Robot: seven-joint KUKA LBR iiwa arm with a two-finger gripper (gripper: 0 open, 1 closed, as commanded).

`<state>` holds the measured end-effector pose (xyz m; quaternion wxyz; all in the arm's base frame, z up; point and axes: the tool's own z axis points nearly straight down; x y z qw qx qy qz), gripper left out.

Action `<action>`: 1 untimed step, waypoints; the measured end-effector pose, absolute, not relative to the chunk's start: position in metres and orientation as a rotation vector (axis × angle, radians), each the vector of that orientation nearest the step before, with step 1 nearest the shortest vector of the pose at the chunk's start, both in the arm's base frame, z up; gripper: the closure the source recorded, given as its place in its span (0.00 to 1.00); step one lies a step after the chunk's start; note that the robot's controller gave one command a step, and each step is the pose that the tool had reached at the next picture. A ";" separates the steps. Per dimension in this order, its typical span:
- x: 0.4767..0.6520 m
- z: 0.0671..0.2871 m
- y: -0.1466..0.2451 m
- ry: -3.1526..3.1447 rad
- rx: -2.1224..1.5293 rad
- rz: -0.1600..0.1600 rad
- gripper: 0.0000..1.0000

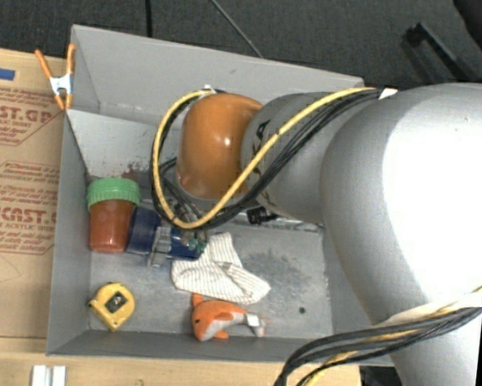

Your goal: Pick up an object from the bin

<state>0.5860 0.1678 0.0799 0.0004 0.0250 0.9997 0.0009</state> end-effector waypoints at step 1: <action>0.586 0.080 0.168 3.140 0.079 0.003 1.00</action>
Offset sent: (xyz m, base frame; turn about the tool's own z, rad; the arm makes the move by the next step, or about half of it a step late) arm -0.0114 0.0053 0.1278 0.0094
